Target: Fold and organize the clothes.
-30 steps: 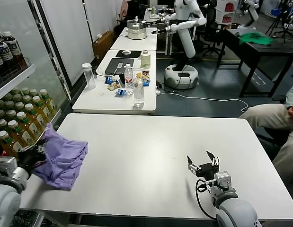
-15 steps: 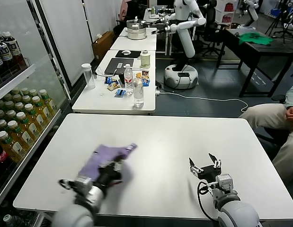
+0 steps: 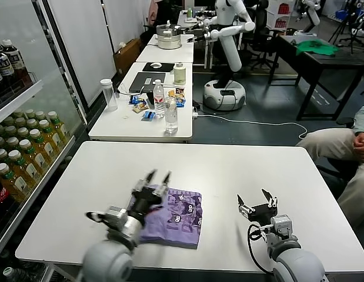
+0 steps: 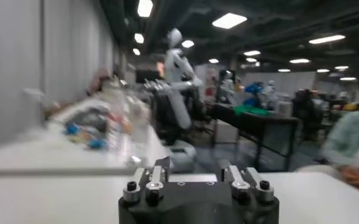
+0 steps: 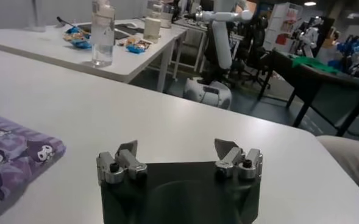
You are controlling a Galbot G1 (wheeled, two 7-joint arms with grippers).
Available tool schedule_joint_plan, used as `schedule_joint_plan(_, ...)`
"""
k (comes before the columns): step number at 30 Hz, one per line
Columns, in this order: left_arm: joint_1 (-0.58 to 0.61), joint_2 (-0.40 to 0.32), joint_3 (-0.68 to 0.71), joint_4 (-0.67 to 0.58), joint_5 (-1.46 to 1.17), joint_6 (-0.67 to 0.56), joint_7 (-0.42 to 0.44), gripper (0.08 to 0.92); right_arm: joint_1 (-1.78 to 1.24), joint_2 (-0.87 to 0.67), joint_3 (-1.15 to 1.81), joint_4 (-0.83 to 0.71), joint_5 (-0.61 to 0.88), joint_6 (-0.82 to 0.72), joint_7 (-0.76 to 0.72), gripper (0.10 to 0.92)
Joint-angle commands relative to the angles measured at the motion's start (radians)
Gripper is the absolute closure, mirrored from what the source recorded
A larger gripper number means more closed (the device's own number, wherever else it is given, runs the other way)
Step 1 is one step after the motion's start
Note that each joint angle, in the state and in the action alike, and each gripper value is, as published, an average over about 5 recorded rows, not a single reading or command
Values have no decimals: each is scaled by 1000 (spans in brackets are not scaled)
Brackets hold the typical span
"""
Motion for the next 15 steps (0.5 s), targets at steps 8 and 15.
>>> schedule_joint_plan(8,104,130,-309,45,119,-135,31,208,106,168,-374,-134,209,-7,96,203)
schedule_joint_plan(15,128,105,-298,45,146,-130,16,178,99,173,-370,-185,290,-5,174,203)
